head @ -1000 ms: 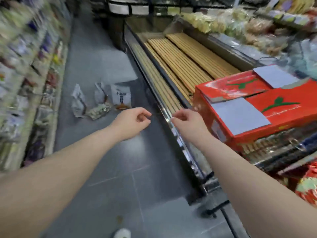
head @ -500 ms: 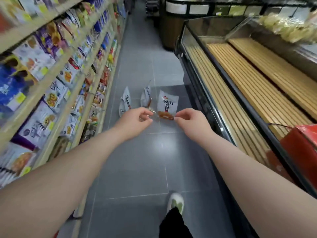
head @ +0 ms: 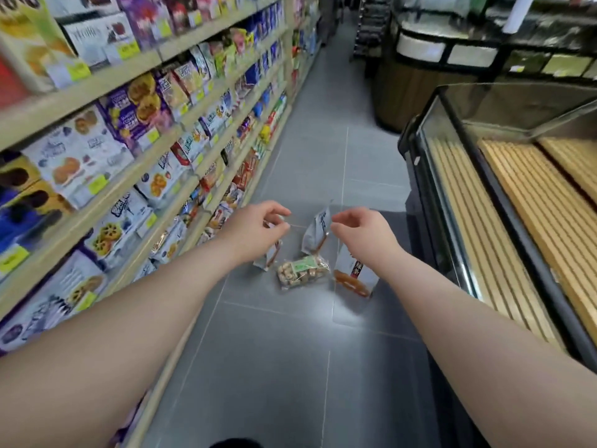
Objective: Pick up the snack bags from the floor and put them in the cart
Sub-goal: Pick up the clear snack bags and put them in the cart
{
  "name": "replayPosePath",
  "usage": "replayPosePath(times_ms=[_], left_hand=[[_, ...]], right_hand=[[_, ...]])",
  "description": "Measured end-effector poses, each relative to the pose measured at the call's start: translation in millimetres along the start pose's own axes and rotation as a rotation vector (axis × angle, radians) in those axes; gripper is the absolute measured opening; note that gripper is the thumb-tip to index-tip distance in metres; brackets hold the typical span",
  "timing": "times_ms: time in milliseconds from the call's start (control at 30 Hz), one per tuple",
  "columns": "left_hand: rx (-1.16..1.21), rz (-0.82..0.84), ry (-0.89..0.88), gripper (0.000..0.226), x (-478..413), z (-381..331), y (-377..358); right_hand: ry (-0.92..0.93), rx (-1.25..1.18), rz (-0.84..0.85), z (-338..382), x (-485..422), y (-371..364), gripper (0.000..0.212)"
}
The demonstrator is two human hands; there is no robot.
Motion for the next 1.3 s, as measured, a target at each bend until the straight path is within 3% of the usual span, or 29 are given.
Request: replayPosePath(times_ms=[333, 500, 700, 1033, 1300], left_hand=[[0.031, 0.018, 0.046, 0.030, -207, 88, 14], [0.008, 0.096, 0.037, 0.029, -333, 123, 18], [0.030, 0.185, 0.066, 0.028, -411, 148, -21], [0.088, 0.315, 0.236, 0.024, -450, 261, -223], [0.017, 0.363, 0.339, 0.027, -468, 398, -420]], right_hand=[[-0.004, 0.058, 0.054, 8, -223, -58, 0.024], [-0.094, 0.056, 0.036, 1, -336, -85, 0.026], [-0.206, 0.045, 0.030, -39, -408, -97, 0.024], [-0.455, 0.147, 0.120, -257, -455, -159, 0.025], [-0.462, 0.198, 0.269, -466, -484, -280, 0.035]])
Point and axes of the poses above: each hand's wrist, its own x-axis away from the middle knuckle, its own y-axis out of the back of the hand, z = x × y, the point moved 7 cm from there along -x, towards the middle knuckle, and after that the axes turned 5 degrees about -x, right-handed, at the moved point
